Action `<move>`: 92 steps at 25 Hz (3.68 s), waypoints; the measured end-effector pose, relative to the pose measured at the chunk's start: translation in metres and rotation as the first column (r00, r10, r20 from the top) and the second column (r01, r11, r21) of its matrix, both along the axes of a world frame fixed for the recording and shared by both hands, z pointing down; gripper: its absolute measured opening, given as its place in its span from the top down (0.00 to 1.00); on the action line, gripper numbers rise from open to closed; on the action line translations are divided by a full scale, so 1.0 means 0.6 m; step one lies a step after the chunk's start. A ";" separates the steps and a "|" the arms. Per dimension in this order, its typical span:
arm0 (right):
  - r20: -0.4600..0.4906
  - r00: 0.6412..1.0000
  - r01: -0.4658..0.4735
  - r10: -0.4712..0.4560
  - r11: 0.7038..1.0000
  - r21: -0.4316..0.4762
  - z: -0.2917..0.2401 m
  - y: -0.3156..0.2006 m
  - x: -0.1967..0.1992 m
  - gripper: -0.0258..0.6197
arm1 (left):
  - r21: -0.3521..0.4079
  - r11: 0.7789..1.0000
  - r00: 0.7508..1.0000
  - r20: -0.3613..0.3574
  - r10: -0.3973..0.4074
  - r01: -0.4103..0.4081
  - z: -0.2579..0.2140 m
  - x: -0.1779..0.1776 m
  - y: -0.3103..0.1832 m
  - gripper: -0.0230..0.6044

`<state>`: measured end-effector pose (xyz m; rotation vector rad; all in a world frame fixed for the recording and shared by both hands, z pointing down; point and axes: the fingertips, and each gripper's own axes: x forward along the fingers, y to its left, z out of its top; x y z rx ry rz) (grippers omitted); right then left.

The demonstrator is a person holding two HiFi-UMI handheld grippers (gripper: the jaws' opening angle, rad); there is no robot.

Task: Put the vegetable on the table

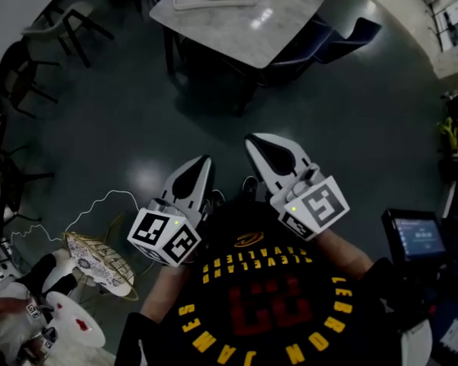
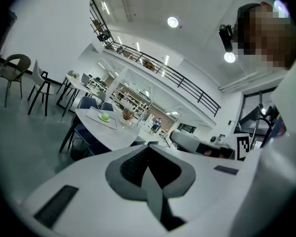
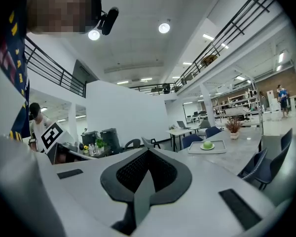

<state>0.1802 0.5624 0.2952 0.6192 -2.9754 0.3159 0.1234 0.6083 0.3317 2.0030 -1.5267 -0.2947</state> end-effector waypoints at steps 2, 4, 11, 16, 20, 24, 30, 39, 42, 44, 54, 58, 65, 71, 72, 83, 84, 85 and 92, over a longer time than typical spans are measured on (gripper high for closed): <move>0.012 1.000 -0.002 0.002 1.000 -0.010 0.006 -0.003 0.018 0.95 | -0.009 1.000 1.000 0.008 0.011 -0.011 0.003 0.019 -0.007 0.96; 0.035 0.999 -0.009 0.010 1.000 -0.025 0.011 -0.011 0.039 0.95 | -0.009 1.000 1.000 0.017 0.015 -0.015 0.001 0.038 -0.016 0.96; 0.068 0.998 0.014 -0.013 1.000 -0.018 -0.001 -0.074 0.085 0.95 | 0.059 0.998 0.997 0.071 -0.021 0.017 -0.043 0.088 -0.085 0.96; 0.084 0.996 0.044 -0.042 0.999 -0.023 -0.007 -0.104 0.106 0.95 | 0.062 0.997 0.995 0.091 -0.046 0.040 -0.053 0.115 -0.112 0.96; 0.085 0.995 0.063 -0.059 0.997 -0.045 0.009 -0.129 0.105 0.95 | 0.040 0.996 0.992 0.093 -0.086 0.083 -0.038 0.103 -0.130 0.96; 0.080 0.994 0.074 -0.069 0.996 -0.059 0.020 -0.161 0.082 0.95 | 0.042 0.995 0.991 0.090 -0.095 0.092 -0.024 0.079 -0.160 0.96; 0.062 0.997 0.048 -0.043 0.995 -0.085 0.037 -0.230 0.007 0.95 | 0.036 0.996 0.994 0.075 -0.079 0.076 -0.006 0.001 -0.229 0.96; 0.036 0.999 -0.030 0.033 0.997 -0.067 0.004 -0.337 -0.163 0.95 | 0.083 0.996 0.996 0.086 0.005 -0.012 -0.045 -0.171 -0.344 0.96; 0.021 0.998 -0.064 0.066 0.996 -0.064 0.001 -0.355 -0.203 0.95 | 0.088 0.995 0.995 0.089 0.044 -0.051 -0.045 -0.208 -0.365 0.96; 0.016 0.996 -0.083 0.084 0.995 -0.064 0.000 -0.364 -0.226 0.95 | 0.086 0.993 0.994 0.087 0.068 -0.076 -0.040 -0.227 -0.374 0.96; -0.029 0.997 -0.071 0.069 0.991 -0.110 0.021 -0.390 -0.328 0.95 | 0.036 0.995 0.995 -0.012 0.097 -0.097 -0.005 -0.319 -0.410 0.96; -0.039 0.996 -0.083 0.079 0.989 -0.126 0.028 -0.399 -0.328 0.95 | 0.038 0.993 0.994 -0.020 0.111 -0.110 -0.005 -0.320 -0.421 0.96; -0.018 0.999 -0.041 0.039 0.989 -0.140 0.031 -0.444 -0.367 0.95 | 0.025 0.998 0.998 -0.005 0.055 -0.055 -0.006 -0.364 -0.457 0.96; 0.042 0.999 -0.015 0.020 0.991 -0.131 0.024 -0.521 -0.400 0.95 | 0.034 0.999 0.998 0.055 0.023 -0.025 -0.020 -0.401 -0.525 0.96; 0.051 0.998 -0.016 0.022 0.991 -0.131 0.022 -0.536 -0.401 0.95 | 0.033 0.999 0.998 0.062 0.023 -0.025 -0.022 -0.404 -0.540 0.96; 0.093 0.994 -0.031 0.056 0.966 -0.255 0.037 -0.771 -0.345 0.95 | -0.008 0.998 0.994 0.090 0.062 -0.062 -0.030 -0.340 -0.771 0.96; 0.095 0.993 -0.042 0.070 0.962 -0.270 0.042 -0.783 -0.338 0.95 | -0.009 0.998 0.994 0.089 0.063 -0.062 -0.029 -0.337 -0.780 0.96; 0.098 0.992 -0.054 0.085 0.958 -0.280 0.046 -0.798 -0.328 0.95 | -0.010 0.998 0.994 0.089 0.063 -0.062 -0.027 -0.332 -0.793 0.96; 0.089 0.990 -0.082 0.111 0.955 -0.284 0.068 -0.839 -0.298 0.95 | -0.027 0.998 0.996 0.073 0.054 -0.052 -0.003 -0.315 -0.836 0.96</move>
